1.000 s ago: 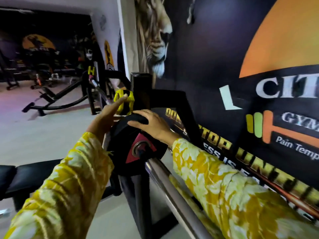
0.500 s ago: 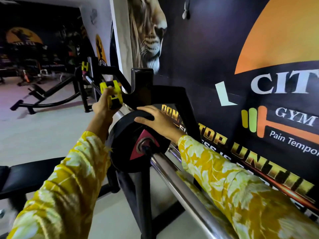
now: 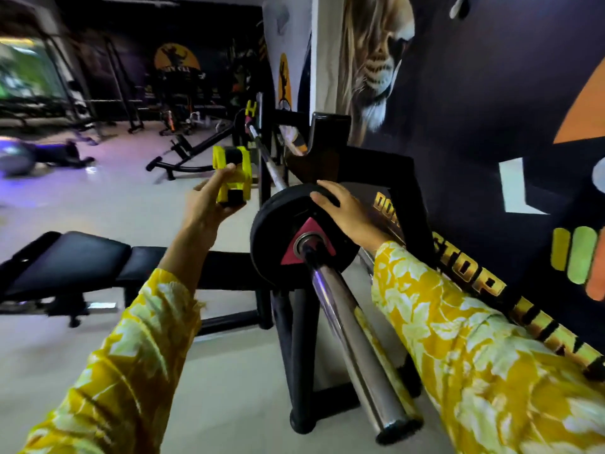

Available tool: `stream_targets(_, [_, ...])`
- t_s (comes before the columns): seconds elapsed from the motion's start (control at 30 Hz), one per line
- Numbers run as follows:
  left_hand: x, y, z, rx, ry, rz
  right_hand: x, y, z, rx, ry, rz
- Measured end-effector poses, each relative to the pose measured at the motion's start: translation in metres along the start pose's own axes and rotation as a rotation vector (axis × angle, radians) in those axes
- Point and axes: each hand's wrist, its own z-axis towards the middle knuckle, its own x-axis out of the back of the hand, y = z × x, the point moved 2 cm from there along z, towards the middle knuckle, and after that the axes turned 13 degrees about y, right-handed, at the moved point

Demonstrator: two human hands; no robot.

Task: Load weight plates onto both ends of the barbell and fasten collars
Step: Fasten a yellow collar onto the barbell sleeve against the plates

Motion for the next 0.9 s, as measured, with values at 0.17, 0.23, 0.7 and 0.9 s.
stream_targets(0.17, [0.02, -0.016, -0.088, -0.038, -0.011, 0.105, 0.02, 0.016, -0.05, 0.03, -0.021, 0.028])
stream_targets(0.23, [0.025, -0.031, -0.129, -0.013, 0.001, 0.13, 0.031, 0.027, -0.082, -0.077, -0.129, 0.102])
stream_targets(0.7, [0.047, -0.065, -0.338, -0.196, -0.046, 0.363, 0.11, -0.036, -0.245, -0.47, -0.362, 0.625])
stream_targets(0.9, [0.024, -0.075, -0.36, -0.608, -0.02, 0.685, 0.139, -0.039, -0.276, -0.416, -0.348, 0.66])
